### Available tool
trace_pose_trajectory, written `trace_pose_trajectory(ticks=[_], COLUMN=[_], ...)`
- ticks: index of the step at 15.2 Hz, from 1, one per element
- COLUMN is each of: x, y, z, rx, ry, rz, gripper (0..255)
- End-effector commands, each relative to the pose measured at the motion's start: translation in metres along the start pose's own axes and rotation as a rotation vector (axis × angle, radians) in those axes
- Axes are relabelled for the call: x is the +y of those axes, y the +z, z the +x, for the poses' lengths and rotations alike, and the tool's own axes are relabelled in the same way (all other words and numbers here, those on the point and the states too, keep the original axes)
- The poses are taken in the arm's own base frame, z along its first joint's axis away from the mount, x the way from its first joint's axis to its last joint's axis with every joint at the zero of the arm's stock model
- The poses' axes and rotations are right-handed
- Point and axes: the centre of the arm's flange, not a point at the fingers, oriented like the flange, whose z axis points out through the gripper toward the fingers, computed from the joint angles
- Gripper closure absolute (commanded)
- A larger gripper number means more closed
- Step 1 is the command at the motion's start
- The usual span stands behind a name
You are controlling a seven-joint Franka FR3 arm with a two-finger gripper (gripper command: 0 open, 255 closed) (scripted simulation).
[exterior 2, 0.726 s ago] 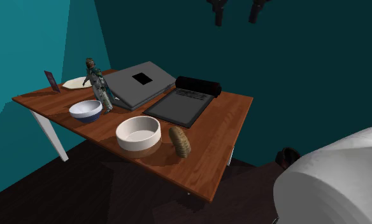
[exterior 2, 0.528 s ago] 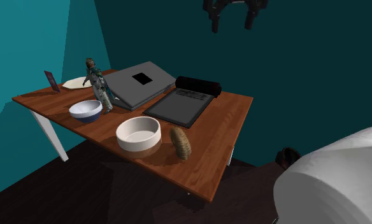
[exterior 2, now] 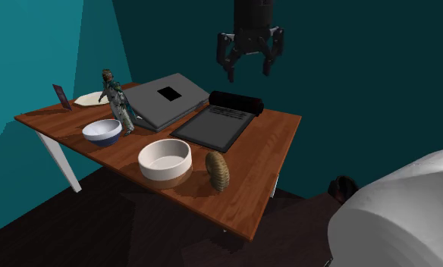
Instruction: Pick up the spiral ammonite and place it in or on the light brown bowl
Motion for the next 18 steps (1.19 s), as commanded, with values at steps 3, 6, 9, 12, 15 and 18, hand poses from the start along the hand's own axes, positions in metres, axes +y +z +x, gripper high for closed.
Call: trace_pose_trajectory(ticks=[3, 6, 9, 12, 15, 18], x=[-0.026, -0.046, -0.065, -0.084, -0.103, -0.122], y=[0.046, 0.081, 0.116, 0.151, 0.187, 0.222], z=[0.004, 0.007, 0.01, 0.012, 0.013, 0.014], rx=[-0.018, -0.033, -0.047, -0.062, -0.076, -0.091], ry=[-0.023, -0.039, -0.056, -0.073, -0.09, -0.107], rz=[-0.009, -0.015, -0.022, -0.028, -0.035, -0.042], gripper=[0, 0, 0, 0, 0, 0])
